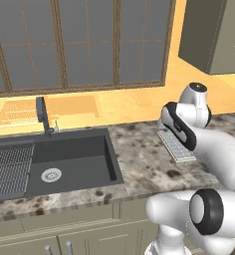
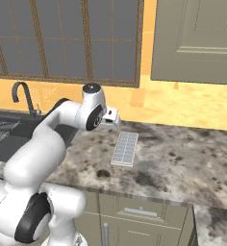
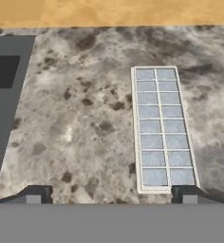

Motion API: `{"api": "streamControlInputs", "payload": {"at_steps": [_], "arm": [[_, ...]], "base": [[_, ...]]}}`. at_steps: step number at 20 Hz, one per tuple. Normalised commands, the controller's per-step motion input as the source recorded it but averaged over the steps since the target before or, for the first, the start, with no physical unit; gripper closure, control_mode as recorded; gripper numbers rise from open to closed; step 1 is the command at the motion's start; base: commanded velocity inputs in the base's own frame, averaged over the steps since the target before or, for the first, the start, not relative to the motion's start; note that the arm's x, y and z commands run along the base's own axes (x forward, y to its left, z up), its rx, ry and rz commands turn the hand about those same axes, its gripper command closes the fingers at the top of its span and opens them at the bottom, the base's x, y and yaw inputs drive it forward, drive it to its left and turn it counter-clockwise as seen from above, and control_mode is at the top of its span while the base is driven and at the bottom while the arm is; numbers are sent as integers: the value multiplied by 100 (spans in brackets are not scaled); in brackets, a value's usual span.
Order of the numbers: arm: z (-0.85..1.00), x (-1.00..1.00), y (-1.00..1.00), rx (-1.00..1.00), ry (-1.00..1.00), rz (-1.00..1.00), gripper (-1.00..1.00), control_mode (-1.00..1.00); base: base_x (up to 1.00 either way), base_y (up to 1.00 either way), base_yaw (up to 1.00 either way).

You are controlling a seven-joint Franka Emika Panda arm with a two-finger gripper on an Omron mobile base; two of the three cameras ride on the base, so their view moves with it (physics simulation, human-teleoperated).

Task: The ice cube tray has been filled with water. Take the tray and place it in the freezer to make ice. Close the freezer door after placing the tray.

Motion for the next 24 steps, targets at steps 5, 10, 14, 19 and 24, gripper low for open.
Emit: {"api": "streamControlInputs", "payload": {"at_steps": [5,10,14,19,24], "arm": [[-26,53,-10,0,0,0,-100,-100],[-25,49,-18,0,0,0,-100,-100],[-22,47,-26,0,0,0,-100,-100],[-17,52,-17,1,0,0,-100,-100],[-18,48,-12,2,0,0,-100,-100]], "base": [[0,0,0],[0,0,0],[0,0,0],[0,0,0],[0,0,0]]}}
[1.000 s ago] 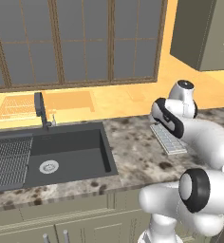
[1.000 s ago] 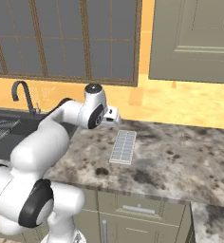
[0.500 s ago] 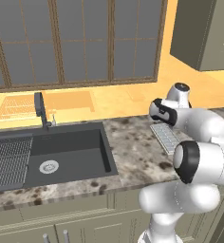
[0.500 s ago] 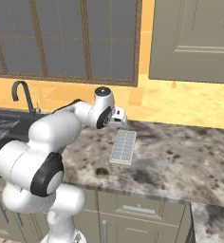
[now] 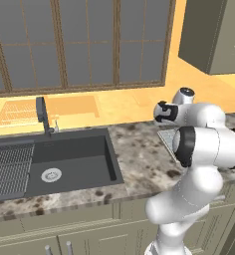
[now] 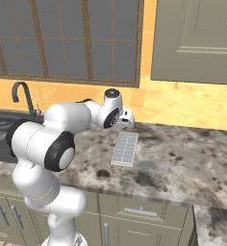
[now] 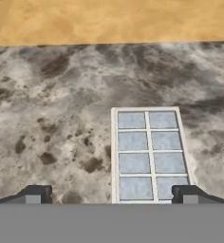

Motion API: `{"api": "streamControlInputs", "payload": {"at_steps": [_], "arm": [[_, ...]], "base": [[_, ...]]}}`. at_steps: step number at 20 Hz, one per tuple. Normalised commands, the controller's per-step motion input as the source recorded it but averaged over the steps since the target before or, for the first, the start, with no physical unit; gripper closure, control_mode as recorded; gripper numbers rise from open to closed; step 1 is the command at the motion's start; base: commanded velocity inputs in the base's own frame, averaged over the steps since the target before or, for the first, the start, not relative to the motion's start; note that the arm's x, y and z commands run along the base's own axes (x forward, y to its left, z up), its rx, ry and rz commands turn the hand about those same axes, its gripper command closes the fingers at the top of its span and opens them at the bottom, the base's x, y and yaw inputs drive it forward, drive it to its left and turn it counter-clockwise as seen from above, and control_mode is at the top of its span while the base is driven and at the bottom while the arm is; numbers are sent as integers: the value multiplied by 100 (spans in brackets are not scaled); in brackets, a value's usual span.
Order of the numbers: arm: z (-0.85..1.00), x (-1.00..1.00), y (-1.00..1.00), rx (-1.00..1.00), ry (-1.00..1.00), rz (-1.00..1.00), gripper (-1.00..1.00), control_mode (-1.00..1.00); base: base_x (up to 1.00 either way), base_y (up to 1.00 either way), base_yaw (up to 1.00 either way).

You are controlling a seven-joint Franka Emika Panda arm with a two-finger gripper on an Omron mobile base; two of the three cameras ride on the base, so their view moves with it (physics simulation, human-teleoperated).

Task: The ice cube tray has been filled with water. Take the tray and place it in the freezer to make ice. Close the freezer door after placing the tray.

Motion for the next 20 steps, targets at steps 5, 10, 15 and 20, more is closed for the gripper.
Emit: {"api": "streamControlInputs", "payload": {"at_steps": [5,10,15,20], "arm": [[-24,41,-19,2,0,0,-100,-100],[-27,38,-15,0,0,0,-100,-100],[-31,47,-3,0,3,0,-100,-100],[-30,53,0,0,6,0,-100,-100]], "base": [[0,0,0],[0,0,0],[0,0,0],[0,0,0]]}}
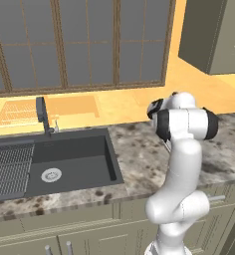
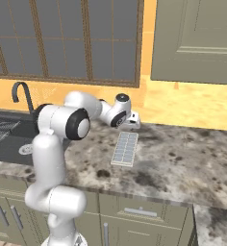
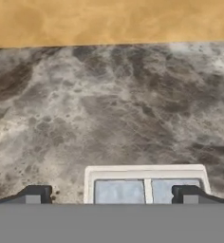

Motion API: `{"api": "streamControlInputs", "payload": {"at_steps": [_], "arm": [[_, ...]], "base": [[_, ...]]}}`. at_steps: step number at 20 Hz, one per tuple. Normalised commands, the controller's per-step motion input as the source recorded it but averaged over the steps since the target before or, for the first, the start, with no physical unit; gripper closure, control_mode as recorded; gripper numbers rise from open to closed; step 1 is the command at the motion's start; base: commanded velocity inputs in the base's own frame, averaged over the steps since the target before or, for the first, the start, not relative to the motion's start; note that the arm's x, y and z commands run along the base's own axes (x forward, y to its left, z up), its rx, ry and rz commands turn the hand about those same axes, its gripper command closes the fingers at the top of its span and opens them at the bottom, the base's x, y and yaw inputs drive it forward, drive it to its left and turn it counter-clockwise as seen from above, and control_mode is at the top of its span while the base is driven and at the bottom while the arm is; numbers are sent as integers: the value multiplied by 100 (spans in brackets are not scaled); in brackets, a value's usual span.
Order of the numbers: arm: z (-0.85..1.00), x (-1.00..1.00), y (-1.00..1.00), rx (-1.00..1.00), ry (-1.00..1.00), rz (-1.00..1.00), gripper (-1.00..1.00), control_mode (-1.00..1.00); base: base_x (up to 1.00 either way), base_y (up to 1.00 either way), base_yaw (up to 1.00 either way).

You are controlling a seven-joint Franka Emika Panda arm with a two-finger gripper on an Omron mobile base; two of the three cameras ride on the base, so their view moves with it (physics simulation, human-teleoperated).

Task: The ice cube tray has been filled with water. Take the tray and place it in the freezer to make ice. Close the freezer door after placing the tray.

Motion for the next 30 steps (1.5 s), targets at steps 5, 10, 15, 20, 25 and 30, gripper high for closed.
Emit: {"api": "streamControlInputs", "payload": {"at_steps": [5,10,15,20,25,30], "arm": [[-30,44,0,0,4,0,-100,-100],[-27,42,0,0,2,0,-100,-100],[-31,36,-2,0,2,0,-100,-100],[-31,12,-5,0,4,0,-100,-100],[-37,-34,-14,0,9,0,-100,-100],[-34,-78,-7,0,7,0,-100,-100]], "base": [[0,0,0],[0,0,0],[0,0,0],[0,0,0],[0,0,0],[0,0,0]]}}
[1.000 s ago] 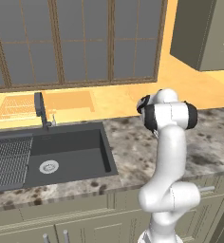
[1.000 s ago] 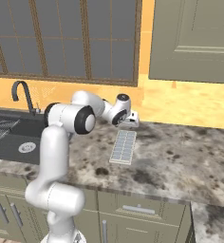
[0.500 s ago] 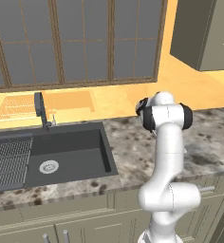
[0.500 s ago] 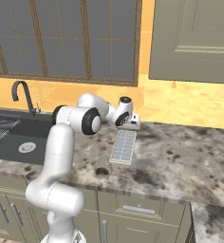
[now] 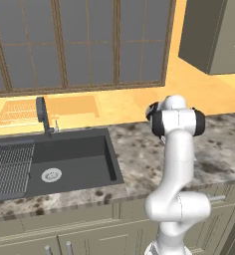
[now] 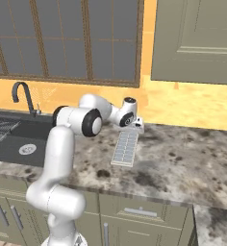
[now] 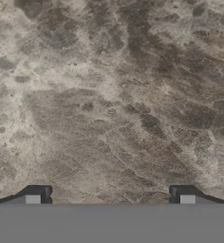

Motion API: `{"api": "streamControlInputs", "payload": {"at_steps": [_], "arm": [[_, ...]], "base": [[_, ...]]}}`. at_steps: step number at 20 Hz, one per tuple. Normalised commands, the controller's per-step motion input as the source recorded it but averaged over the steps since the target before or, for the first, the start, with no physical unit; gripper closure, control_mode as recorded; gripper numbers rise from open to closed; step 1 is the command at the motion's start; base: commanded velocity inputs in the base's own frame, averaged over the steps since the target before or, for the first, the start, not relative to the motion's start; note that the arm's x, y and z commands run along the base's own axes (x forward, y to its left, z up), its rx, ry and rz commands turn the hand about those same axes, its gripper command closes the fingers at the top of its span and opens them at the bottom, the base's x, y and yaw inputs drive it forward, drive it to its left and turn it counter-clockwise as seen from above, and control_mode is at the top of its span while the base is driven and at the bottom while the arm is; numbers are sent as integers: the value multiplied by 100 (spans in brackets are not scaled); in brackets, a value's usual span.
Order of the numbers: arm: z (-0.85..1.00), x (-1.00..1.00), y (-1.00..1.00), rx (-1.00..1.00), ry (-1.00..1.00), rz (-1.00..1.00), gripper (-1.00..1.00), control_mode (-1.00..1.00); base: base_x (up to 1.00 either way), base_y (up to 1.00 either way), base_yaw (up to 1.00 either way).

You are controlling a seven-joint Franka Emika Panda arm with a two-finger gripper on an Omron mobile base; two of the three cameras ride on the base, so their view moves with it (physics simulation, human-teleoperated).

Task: The ice cube tray has been filled with water. Take the tray and place it in the freezer to make ice. Close the freezer door after placing the tray.

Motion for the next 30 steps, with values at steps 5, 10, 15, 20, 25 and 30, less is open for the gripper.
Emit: {"api": "streamControlInputs", "payload": {"at_steps": [5,10,15,20,25,30], "arm": [[-33,-99,-6,0,6,0,-100,-100],[-33,-98,-2,0,4,0,-100,-100],[-24,-77,0,0,2,0,-100,-100],[-22,-68,0,0,2,0,-100,-100],[-22,-63,0,0,3,0,-100,-100],[-23,-61,0,0,4,0,-100,-100]], "base": [[0,0,0],[0,0,0],[0,0,0],[0,0,0],[0,0,0],[0,0,0]]}}
